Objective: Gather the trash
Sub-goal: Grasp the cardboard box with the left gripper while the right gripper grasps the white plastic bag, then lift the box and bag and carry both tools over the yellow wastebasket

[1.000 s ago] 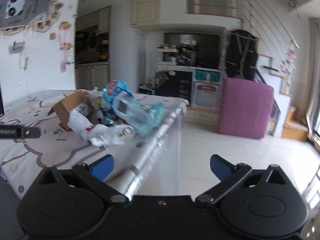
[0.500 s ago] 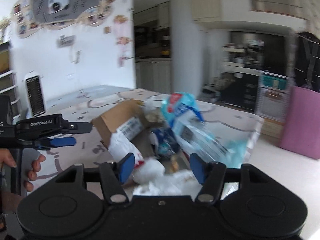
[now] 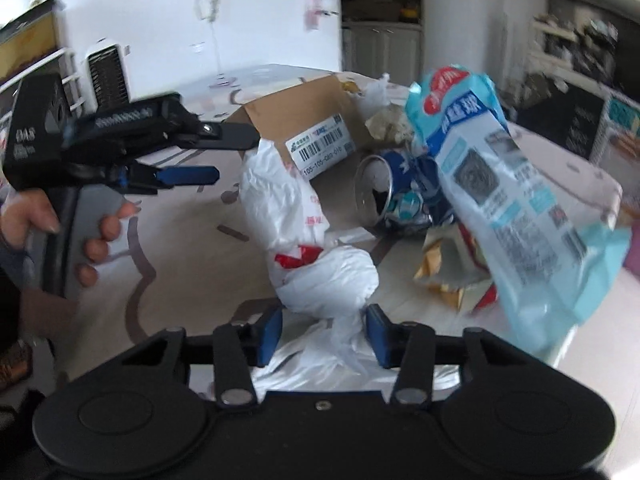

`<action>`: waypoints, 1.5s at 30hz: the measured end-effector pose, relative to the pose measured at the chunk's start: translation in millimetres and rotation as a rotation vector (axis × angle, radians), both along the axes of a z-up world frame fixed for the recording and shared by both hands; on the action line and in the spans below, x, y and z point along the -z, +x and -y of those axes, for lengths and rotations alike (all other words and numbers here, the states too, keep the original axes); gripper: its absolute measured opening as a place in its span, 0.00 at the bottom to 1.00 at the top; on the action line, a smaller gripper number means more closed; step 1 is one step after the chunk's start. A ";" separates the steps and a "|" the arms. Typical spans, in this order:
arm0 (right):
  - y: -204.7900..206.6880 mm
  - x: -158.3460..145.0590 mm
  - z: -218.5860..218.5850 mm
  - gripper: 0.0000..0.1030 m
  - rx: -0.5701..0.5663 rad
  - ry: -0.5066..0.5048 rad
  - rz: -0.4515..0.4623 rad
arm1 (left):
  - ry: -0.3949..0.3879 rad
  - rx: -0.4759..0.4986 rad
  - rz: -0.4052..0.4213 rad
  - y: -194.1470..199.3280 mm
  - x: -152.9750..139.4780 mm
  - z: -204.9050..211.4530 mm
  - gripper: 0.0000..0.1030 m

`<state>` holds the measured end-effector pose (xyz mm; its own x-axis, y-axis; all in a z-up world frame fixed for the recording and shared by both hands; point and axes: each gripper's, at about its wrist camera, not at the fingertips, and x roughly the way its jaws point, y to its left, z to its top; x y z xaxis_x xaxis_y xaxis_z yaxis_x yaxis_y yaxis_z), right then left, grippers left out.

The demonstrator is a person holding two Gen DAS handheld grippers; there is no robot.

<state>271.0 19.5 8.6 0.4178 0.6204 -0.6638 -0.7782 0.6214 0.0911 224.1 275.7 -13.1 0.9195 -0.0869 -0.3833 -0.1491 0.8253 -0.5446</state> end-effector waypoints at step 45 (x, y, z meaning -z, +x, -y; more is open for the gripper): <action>-56.2 3.1 17.9 0.17 0.398 0.237 -0.057 | 0.044 -0.208 0.007 25.3 2.6 28.5 0.51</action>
